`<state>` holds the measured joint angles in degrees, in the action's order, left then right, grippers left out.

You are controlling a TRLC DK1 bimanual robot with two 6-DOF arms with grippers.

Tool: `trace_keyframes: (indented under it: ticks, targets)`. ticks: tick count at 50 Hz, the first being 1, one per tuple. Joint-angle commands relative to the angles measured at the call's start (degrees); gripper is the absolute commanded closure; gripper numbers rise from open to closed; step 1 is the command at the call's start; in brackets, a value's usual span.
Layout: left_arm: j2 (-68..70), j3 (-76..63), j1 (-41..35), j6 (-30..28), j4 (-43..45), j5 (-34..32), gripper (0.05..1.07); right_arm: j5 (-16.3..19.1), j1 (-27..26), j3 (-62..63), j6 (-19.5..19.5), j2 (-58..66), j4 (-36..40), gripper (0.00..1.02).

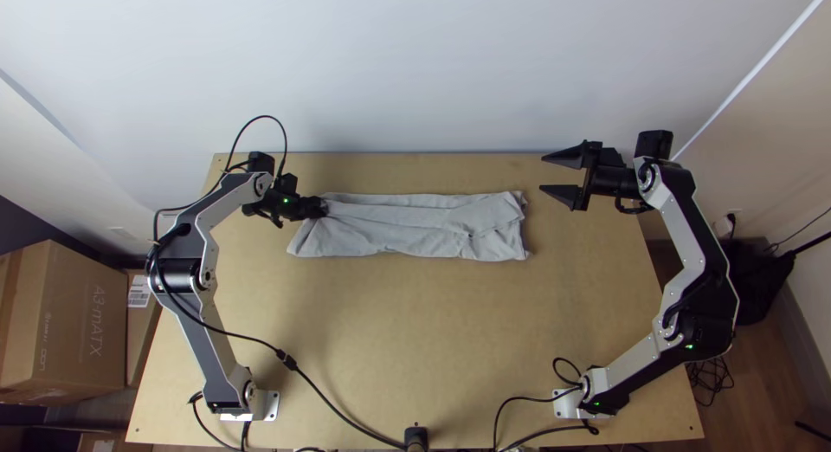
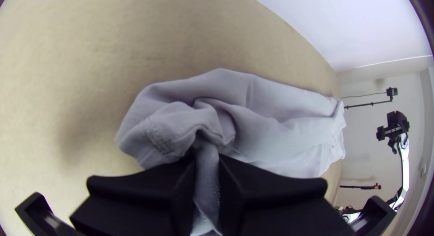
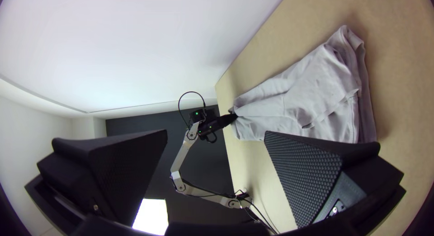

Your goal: Fold the t-shirt

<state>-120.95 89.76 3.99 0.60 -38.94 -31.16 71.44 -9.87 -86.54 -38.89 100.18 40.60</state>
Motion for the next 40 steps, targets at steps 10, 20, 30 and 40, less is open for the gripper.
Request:
trace_keyframes:
  ticks: [10, 20, 30, 40]
  targets:
    - [5.9, -6.6, 11.1, -6.7, -4.0, 0.8, 1.05, 0.9, 0.9, 3.2, 1.5, -2.5, 0.2, 0.03]
    - [6.6, -2.1, 20.6, -13.1, -11.2, 1.1, 1.05, 0.6, 1.2, 4.3, 2.1, -3.0, 0.2, 0.03]
    - [7.0, 4.9, 26.2, -18.4, -20.6, 1.6, 1.05, 0.5, 1.2, 5.0, 2.5, -3.3, 0.2, 0.03]
    - [12.5, 8.9, 21.8, -17.8, -27.7, 1.5, 1.05, 0.5, 1.2, 5.5, 2.9, -3.6, 0.2, 0.03]
